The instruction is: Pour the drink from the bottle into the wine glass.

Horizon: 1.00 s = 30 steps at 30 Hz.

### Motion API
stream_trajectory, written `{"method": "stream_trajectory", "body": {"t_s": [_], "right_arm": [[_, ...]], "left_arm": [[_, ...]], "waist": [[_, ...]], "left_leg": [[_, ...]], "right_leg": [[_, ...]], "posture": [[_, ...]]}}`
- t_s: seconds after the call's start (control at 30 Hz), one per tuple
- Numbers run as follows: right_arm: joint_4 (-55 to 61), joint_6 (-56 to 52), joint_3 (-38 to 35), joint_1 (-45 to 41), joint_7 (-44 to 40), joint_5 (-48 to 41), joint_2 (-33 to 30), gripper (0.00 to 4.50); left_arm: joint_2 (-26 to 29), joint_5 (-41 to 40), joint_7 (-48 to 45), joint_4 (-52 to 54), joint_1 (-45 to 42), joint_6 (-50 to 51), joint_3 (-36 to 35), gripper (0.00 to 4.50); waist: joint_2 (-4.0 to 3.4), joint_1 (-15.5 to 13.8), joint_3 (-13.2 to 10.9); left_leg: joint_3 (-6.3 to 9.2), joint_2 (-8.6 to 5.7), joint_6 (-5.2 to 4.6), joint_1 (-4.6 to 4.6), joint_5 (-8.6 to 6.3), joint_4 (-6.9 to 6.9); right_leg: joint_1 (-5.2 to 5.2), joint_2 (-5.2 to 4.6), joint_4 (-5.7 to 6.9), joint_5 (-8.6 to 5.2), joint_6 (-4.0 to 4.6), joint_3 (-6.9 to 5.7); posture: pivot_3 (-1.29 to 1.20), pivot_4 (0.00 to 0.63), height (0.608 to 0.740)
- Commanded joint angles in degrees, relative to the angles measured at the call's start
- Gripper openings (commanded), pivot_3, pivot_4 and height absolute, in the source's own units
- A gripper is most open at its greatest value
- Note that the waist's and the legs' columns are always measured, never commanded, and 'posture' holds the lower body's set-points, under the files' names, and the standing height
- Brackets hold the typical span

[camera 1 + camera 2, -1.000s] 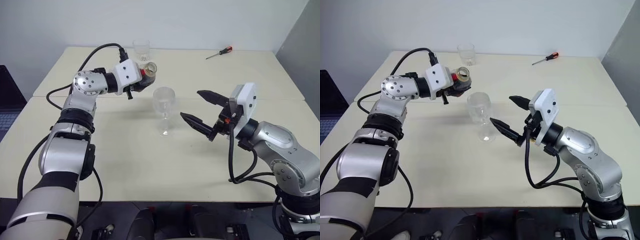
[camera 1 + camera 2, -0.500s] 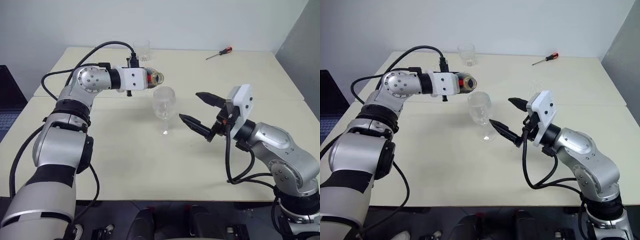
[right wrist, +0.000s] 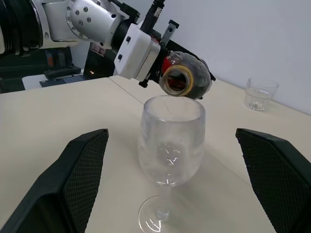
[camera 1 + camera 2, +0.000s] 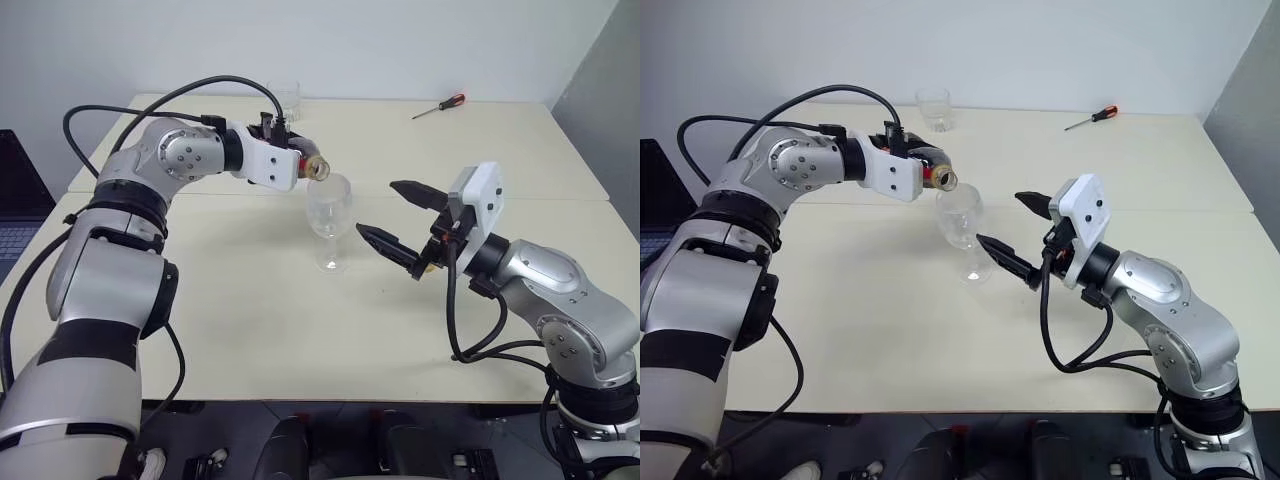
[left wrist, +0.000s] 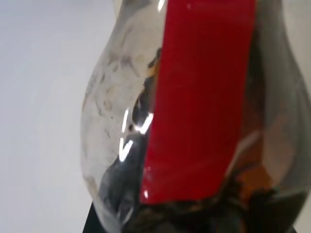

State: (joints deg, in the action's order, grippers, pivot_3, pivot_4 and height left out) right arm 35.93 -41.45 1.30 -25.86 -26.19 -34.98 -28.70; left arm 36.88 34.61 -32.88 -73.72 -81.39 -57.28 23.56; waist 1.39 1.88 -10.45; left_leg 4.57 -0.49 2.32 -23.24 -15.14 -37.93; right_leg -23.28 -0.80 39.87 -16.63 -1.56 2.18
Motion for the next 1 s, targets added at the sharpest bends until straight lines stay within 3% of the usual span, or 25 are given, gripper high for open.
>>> {"method": "stream_trajectory", "body": {"t_s": [0.03, 0.53, 1.0], "right_arm": [[1.4, 2.2, -0.4, 0.7, -0.7, 0.5, 0.2, 4.50], [0.1, 5.4, -0.1, 3.4, -2.8, 2.4, 0.6, 4.50], [0.1, 5.2, 0.1, 3.3, -2.6, 2.4, 0.9, 4.50]], "left_arm": [[1.3, 2.1, 4.4, 0.5, -3.7, -1.3, 1.2, 1.28], [2.2, 9.7, 15.0, -0.9, -6.8, -2.0, 6.8, 1.28], [2.4, 10.4, 16.6, -1.4, -7.9, -1.7, 7.8, 1.28]], "waist": [[0.00, 0.0, 0.0], [0.00, 0.0, 0.0], [0.00, 0.0, 0.0]], "left_leg": [[-0.01, -0.01, 0.00, 0.00, 0.00, 0.00], [-0.03, 0.00, 0.00, 0.00, 0.00, -0.01], [-0.04, -0.01, 0.00, 0.00, 0.00, -0.01]], "right_leg": [[0.00, 0.00, 0.00, 0.00, 0.00, 0.00], [0.00, 0.00, 0.02, 0.00, -0.01, 0.01], [0.00, 0.00, 0.03, 0.00, -0.01, 0.01]], "posture": [[0.00, 0.150, 0.740], [0.00, 0.150, 0.740], [0.00, 0.150, 0.740]]}}
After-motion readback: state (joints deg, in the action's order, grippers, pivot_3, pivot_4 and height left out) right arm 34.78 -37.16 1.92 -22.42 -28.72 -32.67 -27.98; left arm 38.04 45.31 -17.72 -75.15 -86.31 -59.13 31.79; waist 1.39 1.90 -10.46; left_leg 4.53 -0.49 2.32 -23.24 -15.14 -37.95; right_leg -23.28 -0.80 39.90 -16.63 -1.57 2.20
